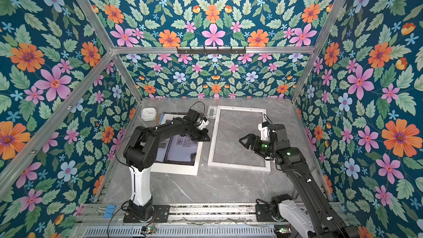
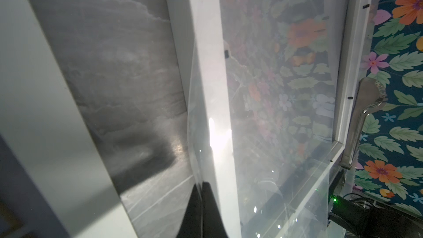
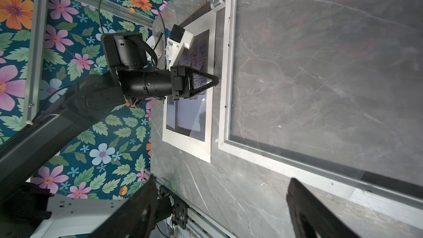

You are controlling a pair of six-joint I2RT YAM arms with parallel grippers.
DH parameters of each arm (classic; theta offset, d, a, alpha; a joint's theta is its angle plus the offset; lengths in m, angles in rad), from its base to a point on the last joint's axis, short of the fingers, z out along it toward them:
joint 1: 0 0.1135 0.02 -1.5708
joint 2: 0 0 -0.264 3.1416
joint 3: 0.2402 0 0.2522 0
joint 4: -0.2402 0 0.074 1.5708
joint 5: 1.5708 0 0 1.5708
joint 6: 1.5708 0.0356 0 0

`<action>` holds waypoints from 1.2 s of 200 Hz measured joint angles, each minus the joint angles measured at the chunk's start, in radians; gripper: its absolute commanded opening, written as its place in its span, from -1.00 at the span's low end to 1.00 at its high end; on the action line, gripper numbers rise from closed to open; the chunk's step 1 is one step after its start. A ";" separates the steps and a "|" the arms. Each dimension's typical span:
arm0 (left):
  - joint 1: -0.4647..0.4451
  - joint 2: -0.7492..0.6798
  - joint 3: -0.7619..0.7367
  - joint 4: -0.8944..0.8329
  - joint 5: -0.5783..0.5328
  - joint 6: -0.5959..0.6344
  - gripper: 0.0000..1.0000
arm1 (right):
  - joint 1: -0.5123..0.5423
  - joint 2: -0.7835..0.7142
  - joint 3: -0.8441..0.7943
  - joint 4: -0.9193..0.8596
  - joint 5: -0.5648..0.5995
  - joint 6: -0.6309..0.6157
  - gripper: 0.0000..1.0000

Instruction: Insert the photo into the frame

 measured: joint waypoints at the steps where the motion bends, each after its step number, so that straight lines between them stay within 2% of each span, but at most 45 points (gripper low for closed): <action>1: 0.000 -0.002 -0.002 0.000 0.000 0.000 -1.00 | 0.000 0.001 -0.001 0.001 0.000 0.000 0.75; 57: -0.002 -0.166 -0.150 0.021 -0.015 -0.050 -1.00 | -0.001 0.038 -0.025 0.027 -0.020 0.000 0.74; 96: 0.005 -0.346 -0.337 0.056 -0.085 -0.103 -1.00 | -0.001 0.066 -0.061 0.056 -0.060 0.002 0.63; 135: 0.032 -0.462 -0.491 0.070 -0.153 -0.151 -1.00 | -0.001 0.107 -0.119 0.072 -0.129 0.008 0.61; 166: 0.084 -0.494 -0.560 0.083 -0.198 -0.179 -1.00 | -0.001 0.157 -0.148 0.078 -0.144 0.007 0.61; 240: 0.089 -0.476 -0.589 0.138 -0.206 -0.224 -1.00 | -0.003 0.346 -0.177 0.199 -0.163 -0.006 0.58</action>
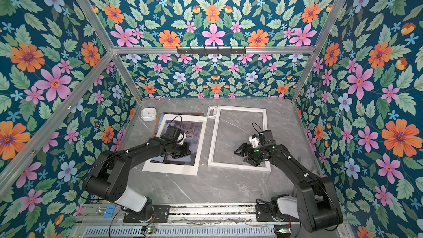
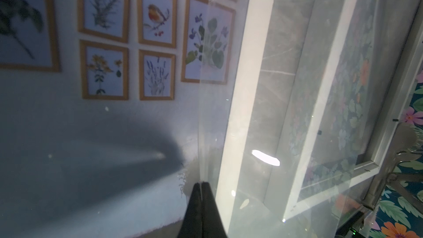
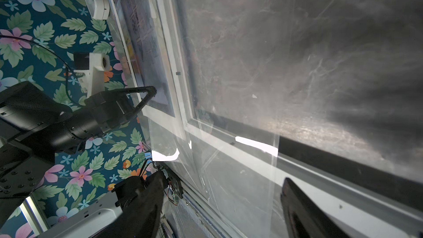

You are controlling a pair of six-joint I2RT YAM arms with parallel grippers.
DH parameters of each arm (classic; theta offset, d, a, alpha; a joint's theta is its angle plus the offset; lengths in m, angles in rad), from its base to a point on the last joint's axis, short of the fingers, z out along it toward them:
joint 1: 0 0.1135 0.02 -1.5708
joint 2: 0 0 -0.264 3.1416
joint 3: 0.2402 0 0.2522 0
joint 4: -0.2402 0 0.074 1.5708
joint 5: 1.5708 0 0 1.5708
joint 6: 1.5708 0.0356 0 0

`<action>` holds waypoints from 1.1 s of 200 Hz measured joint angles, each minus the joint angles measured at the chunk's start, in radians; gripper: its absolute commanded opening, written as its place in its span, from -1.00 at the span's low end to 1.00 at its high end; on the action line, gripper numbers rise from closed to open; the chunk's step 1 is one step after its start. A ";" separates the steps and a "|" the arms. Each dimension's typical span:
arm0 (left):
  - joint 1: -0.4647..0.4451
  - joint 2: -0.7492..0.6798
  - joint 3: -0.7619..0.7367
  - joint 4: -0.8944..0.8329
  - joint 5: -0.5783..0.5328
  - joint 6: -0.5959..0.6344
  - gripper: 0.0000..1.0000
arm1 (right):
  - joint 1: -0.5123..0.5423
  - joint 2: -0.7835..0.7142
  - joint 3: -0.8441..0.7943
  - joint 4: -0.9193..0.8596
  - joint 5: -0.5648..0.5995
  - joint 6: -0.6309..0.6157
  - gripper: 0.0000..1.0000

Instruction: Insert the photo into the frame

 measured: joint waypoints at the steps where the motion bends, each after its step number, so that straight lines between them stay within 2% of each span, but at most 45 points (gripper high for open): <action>1: 0.000 0.000 0.000 0.001 0.000 0.000 -1.00 | 0.000 0.002 0.000 0.002 0.000 0.000 0.58; 70: 0.000 -0.002 -0.019 0.016 -0.006 -0.005 -1.00 | -0.012 0.174 -0.002 0.158 0.016 0.003 0.52; 139: 0.000 -0.007 -0.019 0.018 -0.008 -0.008 -1.00 | -0.024 0.314 -0.028 0.398 -0.101 0.039 0.44; 191: -0.001 -0.015 -0.023 0.019 -0.008 -0.010 -1.00 | -0.028 0.360 -0.089 0.626 -0.228 0.130 0.23; 220: 0.000 -0.021 -0.030 0.035 0.003 -0.029 -1.00 | -0.029 0.347 -0.106 0.715 -0.267 0.172 0.02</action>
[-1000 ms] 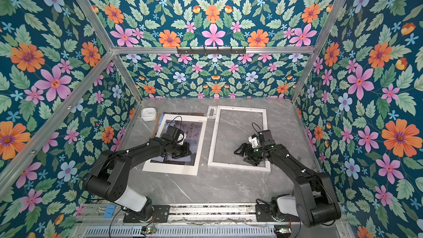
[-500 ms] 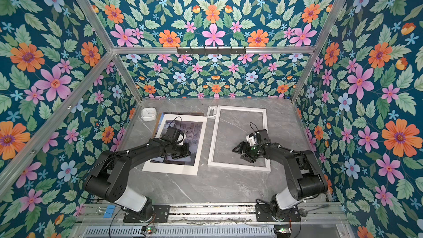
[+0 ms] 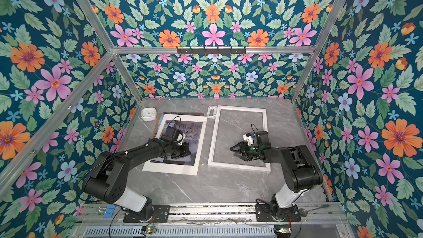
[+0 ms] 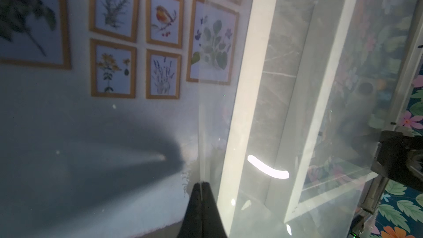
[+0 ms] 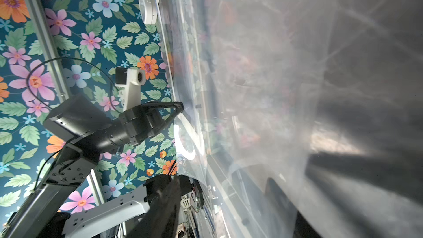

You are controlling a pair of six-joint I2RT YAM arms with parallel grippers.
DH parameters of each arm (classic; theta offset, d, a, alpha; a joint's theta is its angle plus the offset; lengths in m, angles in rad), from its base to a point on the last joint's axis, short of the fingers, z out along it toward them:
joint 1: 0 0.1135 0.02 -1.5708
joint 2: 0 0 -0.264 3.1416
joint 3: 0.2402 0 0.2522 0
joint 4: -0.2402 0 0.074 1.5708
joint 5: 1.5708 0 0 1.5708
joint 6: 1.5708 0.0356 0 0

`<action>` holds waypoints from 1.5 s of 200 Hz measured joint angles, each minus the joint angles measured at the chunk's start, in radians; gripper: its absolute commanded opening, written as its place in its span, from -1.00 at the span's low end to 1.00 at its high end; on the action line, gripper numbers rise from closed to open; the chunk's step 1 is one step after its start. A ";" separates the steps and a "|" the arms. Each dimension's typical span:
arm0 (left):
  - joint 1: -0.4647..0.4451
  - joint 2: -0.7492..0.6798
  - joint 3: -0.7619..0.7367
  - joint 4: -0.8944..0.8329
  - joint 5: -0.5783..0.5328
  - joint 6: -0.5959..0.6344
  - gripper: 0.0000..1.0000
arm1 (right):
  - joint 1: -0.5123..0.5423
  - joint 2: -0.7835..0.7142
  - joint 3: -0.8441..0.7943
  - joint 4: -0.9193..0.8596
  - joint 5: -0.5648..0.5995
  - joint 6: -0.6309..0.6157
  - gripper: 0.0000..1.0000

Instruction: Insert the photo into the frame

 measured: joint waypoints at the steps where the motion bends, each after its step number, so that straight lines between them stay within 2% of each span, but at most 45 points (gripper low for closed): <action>1: 0.000 0.000 -0.001 0.002 0.001 -0.001 -1.00 | 0.000 0.000 0.000 0.002 -0.001 0.000 0.01; 29: 0.000 -0.002 -0.005 0.028 0.026 -0.011 -1.00 | 0.000 -0.025 -0.010 0.056 -0.019 0.029 -0.29; 71: 0.000 -0.027 -0.001 0.061 0.063 -0.054 -1.00 | -0.001 -0.098 0.006 0.014 -0.016 0.042 -1.00; 100: 0.000 -0.025 0.012 0.100 0.108 -0.084 -1.00 | -0.015 -0.159 0.037 -0.090 0.007 0.022 -1.00; 168: -0.041 0.019 0.132 0.178 0.146 -0.159 -1.00 | -0.049 -0.339 0.249 -0.520 0.135 -0.034 -1.00; 228: -0.104 0.135 0.261 0.249 0.151 -0.212 -1.00 | -0.198 -0.329 0.371 -0.742 0.131 -0.121 -1.00; 269: -0.145 0.239 0.366 0.291 0.146 -0.241 -1.00 | -0.303 -0.286 0.396 -0.784 0.111 -0.191 -1.00; 300: -0.161 0.315 0.425 0.316 0.146 -0.264 -1.00 | -0.328 -0.214 0.439 -0.804 0.101 -0.249 -1.00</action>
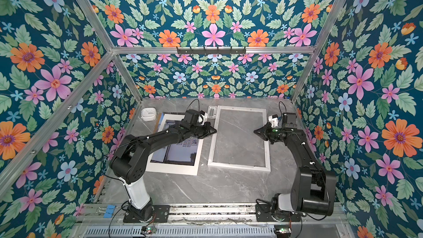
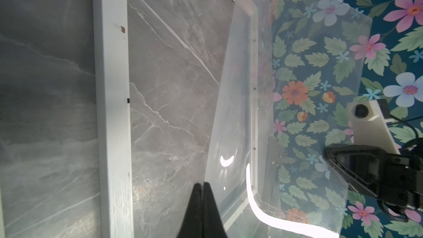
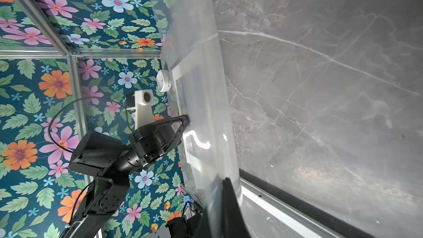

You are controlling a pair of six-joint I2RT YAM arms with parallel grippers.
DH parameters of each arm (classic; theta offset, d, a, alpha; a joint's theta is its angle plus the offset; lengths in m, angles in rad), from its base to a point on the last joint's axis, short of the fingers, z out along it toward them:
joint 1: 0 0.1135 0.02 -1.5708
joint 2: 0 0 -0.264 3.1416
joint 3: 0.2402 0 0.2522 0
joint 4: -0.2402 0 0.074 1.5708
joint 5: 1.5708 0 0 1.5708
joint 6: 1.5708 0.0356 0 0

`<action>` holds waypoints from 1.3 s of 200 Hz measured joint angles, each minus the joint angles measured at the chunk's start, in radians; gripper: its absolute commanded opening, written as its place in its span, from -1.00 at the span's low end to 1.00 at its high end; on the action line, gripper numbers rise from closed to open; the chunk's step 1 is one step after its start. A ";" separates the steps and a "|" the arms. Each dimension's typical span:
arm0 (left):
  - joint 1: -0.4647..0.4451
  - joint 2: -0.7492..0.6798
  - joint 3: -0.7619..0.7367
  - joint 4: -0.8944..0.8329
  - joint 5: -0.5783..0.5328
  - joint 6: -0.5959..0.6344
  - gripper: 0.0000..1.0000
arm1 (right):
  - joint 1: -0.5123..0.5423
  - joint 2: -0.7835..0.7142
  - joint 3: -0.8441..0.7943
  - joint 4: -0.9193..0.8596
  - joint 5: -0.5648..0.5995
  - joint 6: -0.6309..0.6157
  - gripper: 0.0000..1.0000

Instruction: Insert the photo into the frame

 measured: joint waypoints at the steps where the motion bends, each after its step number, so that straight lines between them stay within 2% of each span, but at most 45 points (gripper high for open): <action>1: 0.000 0.001 0.001 0.000 0.000 0.000 -1.00 | 0.000 0.002 0.002 0.000 0.000 -0.002 -1.00; 31: -0.009 0.030 0.026 0.020 -0.003 -0.022 -1.00 | -0.018 0.070 0.045 -0.006 -0.003 -0.042 -1.00; 142: -0.026 0.089 0.026 0.057 -0.013 -0.055 -1.00 | -0.035 0.334 0.168 -0.005 -0.064 -0.042 -1.00; 260: -0.026 0.112 0.011 0.065 -0.026 -0.055 -1.00 | -0.037 0.414 0.187 0.037 -0.089 -0.018 -1.00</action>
